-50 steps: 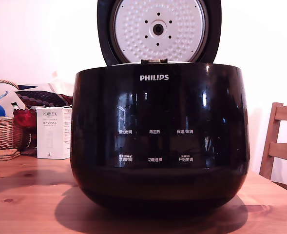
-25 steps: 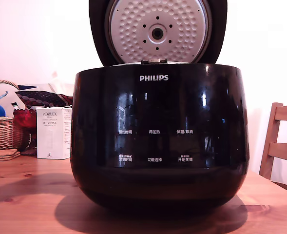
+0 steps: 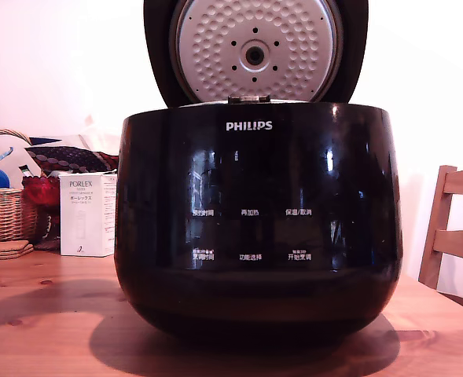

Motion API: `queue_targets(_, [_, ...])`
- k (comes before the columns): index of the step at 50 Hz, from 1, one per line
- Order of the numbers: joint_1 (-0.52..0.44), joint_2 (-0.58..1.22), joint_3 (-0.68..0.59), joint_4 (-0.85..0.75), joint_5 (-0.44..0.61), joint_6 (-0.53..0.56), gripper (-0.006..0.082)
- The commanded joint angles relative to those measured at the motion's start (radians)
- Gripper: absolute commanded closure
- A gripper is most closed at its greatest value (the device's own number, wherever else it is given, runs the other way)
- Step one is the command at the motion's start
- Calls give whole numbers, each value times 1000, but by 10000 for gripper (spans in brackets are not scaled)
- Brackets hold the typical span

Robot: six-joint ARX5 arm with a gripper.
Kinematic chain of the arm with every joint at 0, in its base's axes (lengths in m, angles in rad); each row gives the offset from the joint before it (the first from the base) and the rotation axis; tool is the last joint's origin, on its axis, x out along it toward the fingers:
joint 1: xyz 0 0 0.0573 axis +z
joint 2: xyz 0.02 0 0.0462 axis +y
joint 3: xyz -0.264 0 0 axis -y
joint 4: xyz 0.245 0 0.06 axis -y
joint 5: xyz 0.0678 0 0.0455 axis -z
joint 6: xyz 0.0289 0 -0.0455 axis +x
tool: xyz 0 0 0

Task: Close the rice cooker by pressing the lid down with medium force

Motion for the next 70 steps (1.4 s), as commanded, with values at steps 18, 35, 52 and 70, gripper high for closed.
queue_targets(18, [-1,-84,-241,47,42,-166,791])
queue_targets(35, [4,-204,-365,69,42,-201,791])
queue_targets(52, [4,-218,-469,132,42,-210,791])
queue_targets(70, [4,-223,-484,130,35,-232,791])
